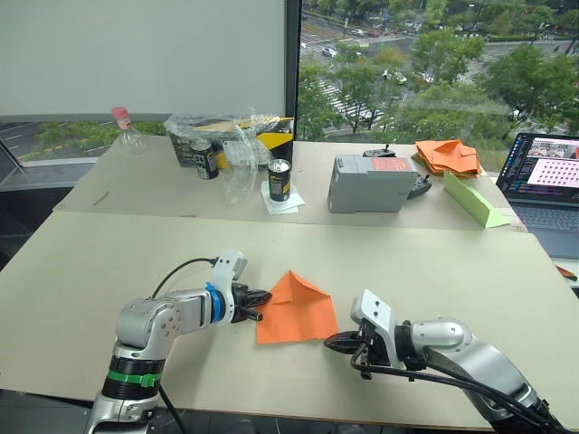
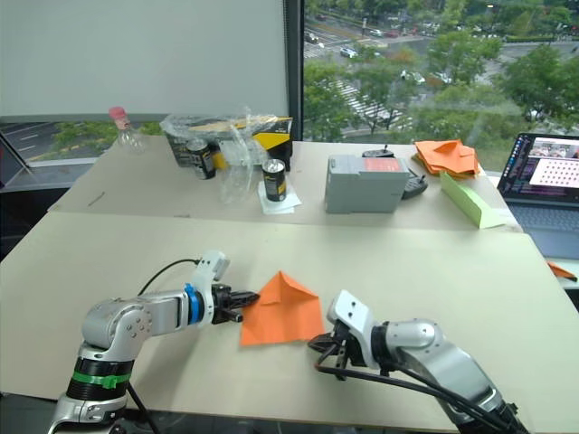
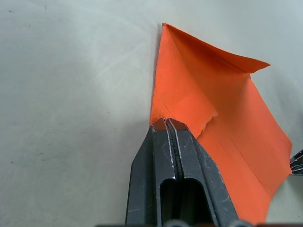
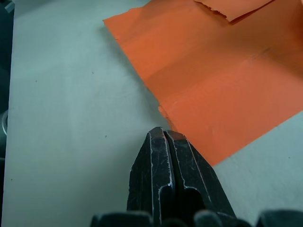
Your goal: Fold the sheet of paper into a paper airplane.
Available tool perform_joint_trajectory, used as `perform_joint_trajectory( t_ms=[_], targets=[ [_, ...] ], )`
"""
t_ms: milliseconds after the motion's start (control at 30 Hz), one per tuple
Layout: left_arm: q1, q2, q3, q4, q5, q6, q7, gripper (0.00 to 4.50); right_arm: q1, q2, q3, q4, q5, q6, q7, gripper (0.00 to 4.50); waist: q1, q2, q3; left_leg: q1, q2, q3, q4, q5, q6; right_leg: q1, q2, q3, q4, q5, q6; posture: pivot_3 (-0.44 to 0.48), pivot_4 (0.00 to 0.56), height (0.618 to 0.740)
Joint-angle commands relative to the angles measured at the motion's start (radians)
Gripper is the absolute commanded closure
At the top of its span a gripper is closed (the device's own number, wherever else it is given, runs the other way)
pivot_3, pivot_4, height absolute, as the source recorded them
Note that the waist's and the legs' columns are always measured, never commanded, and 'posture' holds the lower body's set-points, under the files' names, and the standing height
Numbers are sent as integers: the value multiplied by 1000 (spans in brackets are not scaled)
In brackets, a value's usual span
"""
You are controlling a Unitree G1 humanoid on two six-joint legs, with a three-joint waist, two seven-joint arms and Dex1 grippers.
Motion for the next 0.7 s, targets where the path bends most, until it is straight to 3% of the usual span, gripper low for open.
perform_joint_trajectory(
  t_ms=[33, 233, 433, 700],
  targets=[
    [5, 10, -7, 18, 18, 10, 10, 4500, -4, -17, -63, -51, 77, 43, 30, 4450, 1, 0, 0, 0, 0, 0, 0, 0, 0, 0, 0, 0, 0, 0, 0, 0, 150, 740],
    [5, 9, -5, 21, 18, 11, 10, 4500, -21, -51, -100, -100, 135, 61, 62, 4450, 1, 0, 0, 0, 0, 0, 0, 0, 0, 0, 0, 0, 0, 0, 0, 0, 150, 740],
    [1, 7, -5, 26, 18, 9, 10, 4500, -9, -78, -68, -102, 25, -91, 56, 2546, 2, 0, 0, 0, 0, 0, 0, 0, 0, 0, 0, 0, 0, 0, 0, 0, 150, 740],
    [-1, 9, -5, 32, 20, 7, 7, 4500, 15, -78, -16, -15, -217, -470, 27, 2546, 2, 0, 0, 0, 0, 0, 0, 0, 0, 0, 0, 0, 0, 0, 0, 0, 150, 740]
  ],
)
